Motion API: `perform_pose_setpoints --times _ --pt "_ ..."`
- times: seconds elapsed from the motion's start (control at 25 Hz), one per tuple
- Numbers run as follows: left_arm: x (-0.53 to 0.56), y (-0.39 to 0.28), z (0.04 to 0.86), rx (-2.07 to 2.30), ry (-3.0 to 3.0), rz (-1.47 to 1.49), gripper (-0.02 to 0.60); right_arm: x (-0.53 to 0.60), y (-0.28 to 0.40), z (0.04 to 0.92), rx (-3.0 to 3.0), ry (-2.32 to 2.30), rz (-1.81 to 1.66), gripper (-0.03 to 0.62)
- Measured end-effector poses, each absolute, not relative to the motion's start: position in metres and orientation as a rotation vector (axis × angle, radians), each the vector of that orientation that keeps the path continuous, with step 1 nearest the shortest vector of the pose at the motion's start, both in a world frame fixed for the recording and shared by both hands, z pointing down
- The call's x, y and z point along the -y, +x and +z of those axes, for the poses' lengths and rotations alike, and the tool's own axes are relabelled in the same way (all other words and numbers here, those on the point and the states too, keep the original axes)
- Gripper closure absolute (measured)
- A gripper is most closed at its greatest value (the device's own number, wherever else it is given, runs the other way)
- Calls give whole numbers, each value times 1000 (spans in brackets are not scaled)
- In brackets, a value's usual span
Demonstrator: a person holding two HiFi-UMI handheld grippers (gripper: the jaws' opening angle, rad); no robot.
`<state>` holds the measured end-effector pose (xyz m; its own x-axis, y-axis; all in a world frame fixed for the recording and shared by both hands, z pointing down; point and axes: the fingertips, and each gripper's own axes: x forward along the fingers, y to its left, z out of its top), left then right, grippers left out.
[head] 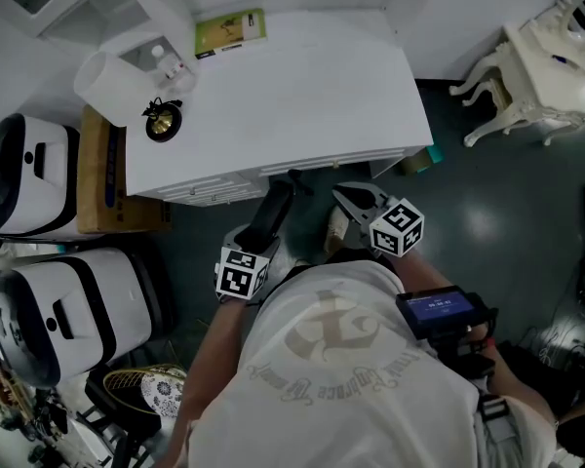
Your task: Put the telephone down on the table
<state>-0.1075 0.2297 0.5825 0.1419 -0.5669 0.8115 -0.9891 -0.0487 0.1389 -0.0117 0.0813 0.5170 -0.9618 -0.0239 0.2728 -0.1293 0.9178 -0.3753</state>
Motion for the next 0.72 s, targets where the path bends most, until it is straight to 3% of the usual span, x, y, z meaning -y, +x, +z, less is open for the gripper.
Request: perform_pose_setpoints --times 0.72 --pt "-149 -128 577 1508 1698 759 302 -4 -30 521 2800 100 590 579"
